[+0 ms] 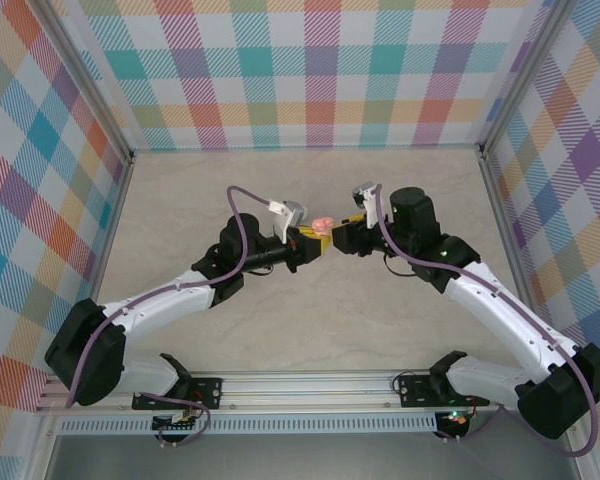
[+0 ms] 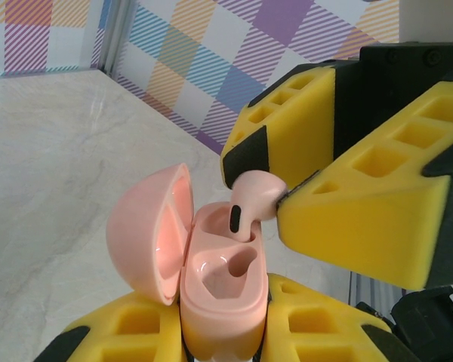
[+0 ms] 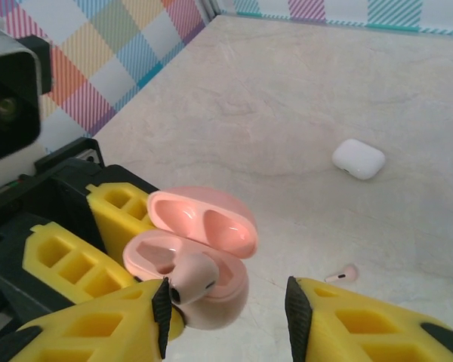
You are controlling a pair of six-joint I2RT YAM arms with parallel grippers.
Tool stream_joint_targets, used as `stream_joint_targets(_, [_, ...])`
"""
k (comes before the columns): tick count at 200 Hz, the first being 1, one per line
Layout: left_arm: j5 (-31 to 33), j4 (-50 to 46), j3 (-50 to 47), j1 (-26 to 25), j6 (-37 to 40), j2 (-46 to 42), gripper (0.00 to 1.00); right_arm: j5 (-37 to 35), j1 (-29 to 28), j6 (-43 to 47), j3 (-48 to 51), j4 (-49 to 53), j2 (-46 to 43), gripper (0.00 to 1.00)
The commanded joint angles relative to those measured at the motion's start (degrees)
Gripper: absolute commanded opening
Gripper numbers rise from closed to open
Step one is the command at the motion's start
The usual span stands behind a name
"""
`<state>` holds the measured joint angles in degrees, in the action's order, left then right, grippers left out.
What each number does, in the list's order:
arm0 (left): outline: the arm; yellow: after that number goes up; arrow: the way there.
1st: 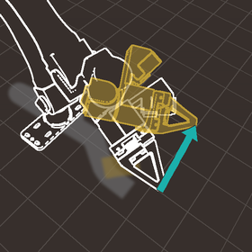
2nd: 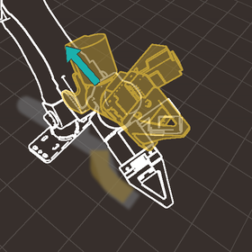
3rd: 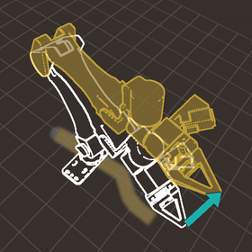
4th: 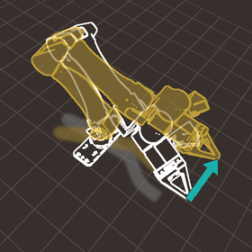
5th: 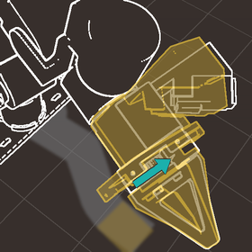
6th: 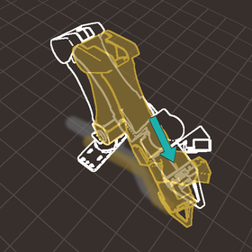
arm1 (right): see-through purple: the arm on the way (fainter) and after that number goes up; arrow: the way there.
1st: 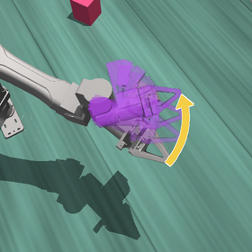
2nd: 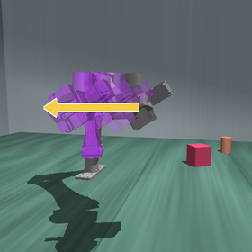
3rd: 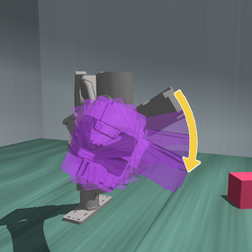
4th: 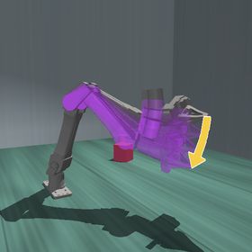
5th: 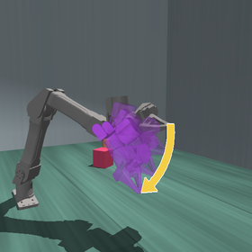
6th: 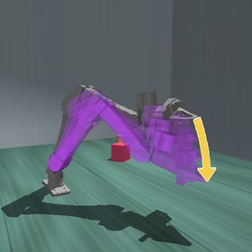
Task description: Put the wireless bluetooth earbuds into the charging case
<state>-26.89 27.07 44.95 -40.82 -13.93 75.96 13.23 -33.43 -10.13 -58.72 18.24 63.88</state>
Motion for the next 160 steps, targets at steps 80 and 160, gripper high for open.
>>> stream_joint_targets(80, [1.10,-3.94,1.54,-0.93,4.59,-4.33,0.02,-12.68,-0.25,-2.48,-0.89,2.04,-1.40,0.53])
stream_joint_targets(160, [1.20,-13.03,-0.98,-0.93,10.84,-14.12,0.02,-17.19,2.14,-9.73,-10.05,13.93,20.01,0.57])
